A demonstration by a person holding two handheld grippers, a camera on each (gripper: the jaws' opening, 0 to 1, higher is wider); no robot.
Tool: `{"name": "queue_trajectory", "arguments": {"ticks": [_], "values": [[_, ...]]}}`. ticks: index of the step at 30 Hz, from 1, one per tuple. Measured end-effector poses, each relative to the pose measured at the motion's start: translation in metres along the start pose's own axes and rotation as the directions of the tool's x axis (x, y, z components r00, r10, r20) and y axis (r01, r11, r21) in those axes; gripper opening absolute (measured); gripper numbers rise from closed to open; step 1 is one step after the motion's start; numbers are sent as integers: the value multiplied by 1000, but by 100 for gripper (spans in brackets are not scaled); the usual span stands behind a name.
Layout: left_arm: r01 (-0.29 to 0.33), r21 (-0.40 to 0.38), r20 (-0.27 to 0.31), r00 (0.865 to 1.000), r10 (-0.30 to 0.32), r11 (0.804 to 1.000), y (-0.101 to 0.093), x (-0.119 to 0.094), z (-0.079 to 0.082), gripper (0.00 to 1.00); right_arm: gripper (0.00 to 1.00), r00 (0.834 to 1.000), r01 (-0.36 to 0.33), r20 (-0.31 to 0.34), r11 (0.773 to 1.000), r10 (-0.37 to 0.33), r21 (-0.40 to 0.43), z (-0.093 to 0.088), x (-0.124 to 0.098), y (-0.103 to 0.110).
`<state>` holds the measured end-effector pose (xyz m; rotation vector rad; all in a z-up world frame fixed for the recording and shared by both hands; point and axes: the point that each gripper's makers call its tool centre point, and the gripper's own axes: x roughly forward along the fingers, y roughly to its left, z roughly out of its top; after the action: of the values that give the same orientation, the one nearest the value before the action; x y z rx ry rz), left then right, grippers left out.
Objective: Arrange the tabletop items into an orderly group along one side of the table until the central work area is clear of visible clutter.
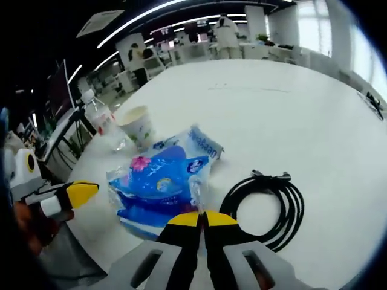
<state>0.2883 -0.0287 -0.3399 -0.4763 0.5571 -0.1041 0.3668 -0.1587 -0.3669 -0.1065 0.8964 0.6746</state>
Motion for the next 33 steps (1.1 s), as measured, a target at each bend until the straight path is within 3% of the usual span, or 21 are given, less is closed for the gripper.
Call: {"name": "queue_trajectory", "arguments": {"ticks": [3,7,10,14,18,24,27,33], "values": [[1,9,6,1000,-1,1000,-1,-3,2,4,0,1000,10,20,1000,-11,29,6,4,-15],[-2,23,2,1000,2,1000,0,-4,2,7,0,999,18,32,999,-20,47,9,-6,-13],[-8,37,0,1000,8,999,1,-7,3,8,0,999,24,40,998,-27,57,14,2,-29],[-16,54,-6,1000,16,998,6,-15,3,13,0,998,33,55,996,-38,77,24,-7,-32],[-29,55,34,999,27,998,16,-26,13,19,0,996,47,68,993,-55,108,34,-4,-57],[-69,117,58,996,62,991,36,-43,28,31,0,992,83,78,986,-95,146,49,-7,-88],[-51,159,72,997,39,986,38,-50,37,36,0,989,112,78,977,-128,180,56,-4,-113],[-38,167,107,994,21,985,46,-67,48,41,0,985,144,67,971,-159,190,72,2,-146]]}}
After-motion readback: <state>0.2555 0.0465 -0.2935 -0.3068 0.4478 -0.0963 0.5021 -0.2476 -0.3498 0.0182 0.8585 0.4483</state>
